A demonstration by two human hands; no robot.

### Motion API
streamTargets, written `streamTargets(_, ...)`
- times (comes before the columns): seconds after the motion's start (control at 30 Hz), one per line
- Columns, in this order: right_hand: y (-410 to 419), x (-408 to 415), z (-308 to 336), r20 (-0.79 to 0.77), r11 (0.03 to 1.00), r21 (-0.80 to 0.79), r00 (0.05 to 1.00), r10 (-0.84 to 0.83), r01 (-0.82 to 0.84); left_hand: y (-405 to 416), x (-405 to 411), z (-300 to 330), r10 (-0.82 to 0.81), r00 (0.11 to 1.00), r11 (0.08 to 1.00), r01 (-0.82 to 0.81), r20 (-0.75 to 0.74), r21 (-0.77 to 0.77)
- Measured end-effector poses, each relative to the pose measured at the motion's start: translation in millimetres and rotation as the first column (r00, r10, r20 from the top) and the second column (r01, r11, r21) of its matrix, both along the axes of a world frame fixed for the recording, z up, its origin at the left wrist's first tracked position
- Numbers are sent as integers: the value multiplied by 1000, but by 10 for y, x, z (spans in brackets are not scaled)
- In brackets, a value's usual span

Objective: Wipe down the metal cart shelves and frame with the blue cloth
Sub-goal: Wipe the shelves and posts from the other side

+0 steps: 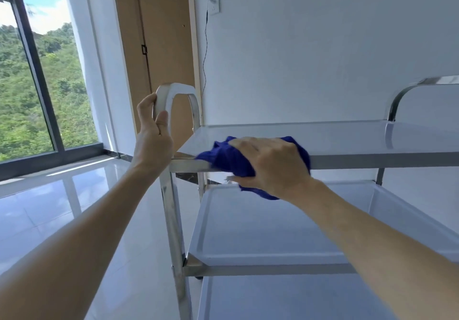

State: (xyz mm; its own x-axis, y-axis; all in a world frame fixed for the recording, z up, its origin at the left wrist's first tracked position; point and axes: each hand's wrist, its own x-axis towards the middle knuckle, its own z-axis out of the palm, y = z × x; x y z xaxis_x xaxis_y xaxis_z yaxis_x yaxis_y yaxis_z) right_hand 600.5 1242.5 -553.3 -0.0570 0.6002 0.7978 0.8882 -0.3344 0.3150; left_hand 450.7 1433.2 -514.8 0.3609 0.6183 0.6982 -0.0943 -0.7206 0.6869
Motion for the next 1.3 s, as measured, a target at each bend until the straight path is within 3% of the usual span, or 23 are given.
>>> streamTargets(0.17, -1072, 764, -66, -16, 991, 96, 996, -93, 94, -53, -2, -21, 27, 1000, 999, -27, 15, 26)
streamTargets(0.33, -1594, 1050, -35, -111, 974, -22, 967, -228, 226, -192, -27, 59, 175, 983, 984, -174, -57, 25)
streamTargets(0.43, -1465, 971, -84, -112, 974, 65, 972, -207, 215, -403, -48, 140, 382, 923, 904, -361, -52, 230)
streamTargets(0.5, -1389, 884, -89, -106, 970, 125, 975, -197, 209, -605, -24, 149, 333, 943, 843, -301, 6, 445)
streamTargets(0.57, -1316, 782, -86, -78, 966, 156, 977, -198, 208, -804, 81, 140, 210, 977, 836, -156, -45, 526)
streamTargets(0.73, -1087, 501, -92, -7, 955, 182, 972, -236, 233, -1059, 485, 50, 49, 975, 907, 47, -216, 418)
streamTargets(0.87, -905, 321, -139, -22, 940, 147, 951, -307, 307, -966, 718, -65, 128, 889, 944, 26, -439, 329)
streamTargets(0.97, -730, 184, -152, -9, 933, 121, 940, -341, 339, -796, 704, -139, 323, 782, 905, -90, -533, 416)
streamTargets(1.13, -792, 234, -71, 14, 969, 42, 969, -245, 245, -481, 509, -106, 367, 608, 890, -10, -704, 456)
streamTargets(1.3, -1292, 486, -64, -19, 970, 138, 980, -198, 199, -421, 488, -69, 357, 594, 900, -11, -721, 436)
